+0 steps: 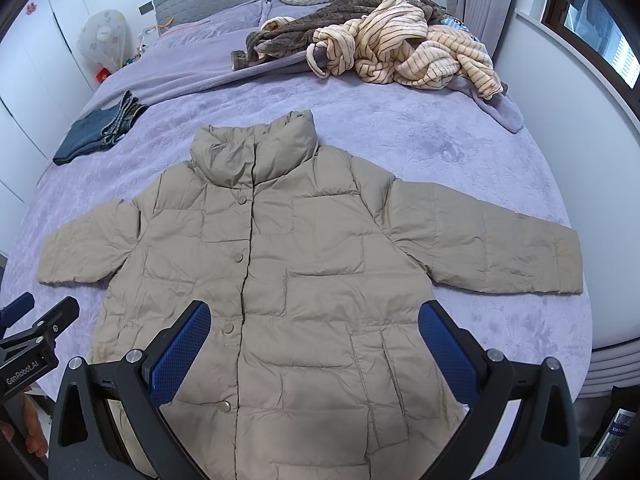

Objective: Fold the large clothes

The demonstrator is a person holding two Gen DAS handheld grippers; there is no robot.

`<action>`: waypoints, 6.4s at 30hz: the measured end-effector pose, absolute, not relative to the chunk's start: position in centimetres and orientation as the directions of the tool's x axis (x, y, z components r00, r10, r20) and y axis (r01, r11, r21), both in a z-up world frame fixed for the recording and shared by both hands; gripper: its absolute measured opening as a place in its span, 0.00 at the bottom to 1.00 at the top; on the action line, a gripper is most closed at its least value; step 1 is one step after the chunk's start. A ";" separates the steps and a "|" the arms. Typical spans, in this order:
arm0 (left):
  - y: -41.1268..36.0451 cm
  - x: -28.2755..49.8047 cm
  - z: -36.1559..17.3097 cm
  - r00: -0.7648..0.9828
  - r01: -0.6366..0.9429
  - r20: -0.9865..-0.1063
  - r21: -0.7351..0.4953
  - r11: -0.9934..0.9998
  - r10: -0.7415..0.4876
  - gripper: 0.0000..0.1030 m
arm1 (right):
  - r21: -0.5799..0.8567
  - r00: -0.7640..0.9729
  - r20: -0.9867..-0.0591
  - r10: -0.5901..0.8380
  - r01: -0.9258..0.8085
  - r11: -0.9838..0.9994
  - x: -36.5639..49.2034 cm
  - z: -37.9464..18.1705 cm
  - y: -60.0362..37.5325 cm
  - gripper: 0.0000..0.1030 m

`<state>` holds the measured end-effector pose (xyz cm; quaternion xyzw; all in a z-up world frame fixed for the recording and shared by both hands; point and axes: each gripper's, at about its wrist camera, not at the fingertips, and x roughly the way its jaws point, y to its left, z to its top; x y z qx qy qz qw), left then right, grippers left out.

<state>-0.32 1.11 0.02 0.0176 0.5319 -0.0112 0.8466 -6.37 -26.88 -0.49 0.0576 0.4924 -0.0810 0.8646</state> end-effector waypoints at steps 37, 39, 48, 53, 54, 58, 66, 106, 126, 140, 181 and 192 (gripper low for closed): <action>1.1 -0.2 0.1 0.432 0.039 -0.902 0.017 0.999 -0.001 0.99 | 0.018 0.500 -0.862 -0.085 0.196 0.980 -6.2 -0.7 -26.9 1.00; 1.1 -0.2 0.1 0.432 0.039 -0.902 0.018 0.999 -0.001 0.99 | 0.017 0.499 -0.862 -0.084 0.196 0.980 -6.2 -0.7 -26.9 1.00; 1.1 -0.2 0.1 0.431 0.039 -0.902 0.016 0.999 -0.002 0.99 | 0.018 0.499 -0.862 -0.084 0.196 0.980 -6.2 -0.7 -26.8 1.00; 1.1 -0.2 0.1 0.431 0.039 -0.902 0.017 0.999 -0.001 0.99 | 0.018 0.499 -0.863 -0.084 0.196 0.980 -6.1 -0.7 -26.8 1.00; 1.1 -0.2 0.1 0.431 0.040 -0.902 0.017 0.999 -0.002 0.99 | 0.018 0.499 -0.863 -0.084 0.196 0.980 -6.1 -0.7 -26.7 1.00; 1.1 -0.2 0.1 0.431 0.040 -0.902 0.016 0.999 -0.002 0.99 | 0.017 0.498 -0.863 -0.085 0.197 0.980 -6.1 -0.7 -26.8 1.00; 1.1 -0.1 0.0 0.431 0.039 -0.902 0.017 0.999 -0.002 0.99 | 0.017 0.498 -0.863 -0.084 0.196 0.981 -6.1 -0.7 -26.7 1.00; 4.6 0.8 -1.8 0.394 0.003 -0.919 -0.036 0.999 -0.034 0.99 | 0.036 0.460 -0.886 -0.057 0.191 0.981 -5.3 -1.8 -24.9 1.00; 20.3 4.7 -12.1 0.272 -0.182 -0.962 -0.088 0.979 -0.036 0.99 | 0.180 0.406 -0.898 0.171 -0.016 0.983 -0.1 -7.7 -13.5 1.00; 33.5 8.3 -20.5 0.474 -0.410 -0.722 -0.688 0.598 -0.505 0.99 | 0.194 0.214 -0.955 0.207 -0.079 0.978 0.8 -13.8 -7.3 1.00; 10.3 13.7 -2.6 0.528 0.382 -0.595 -0.470 0.795 -0.606 0.06 | 0.575 0.271 -0.802 0.532 0.112 0.810 10.6 -21.6 -7.4 0.05; -5.4 11.8 -16.9 0.310 0.503 -0.865 -0.202 0.840 -0.394 0.06 | 0.379 0.372 -0.892 0.258 0.300 0.876 2.2 -19.0 -22.5 0.06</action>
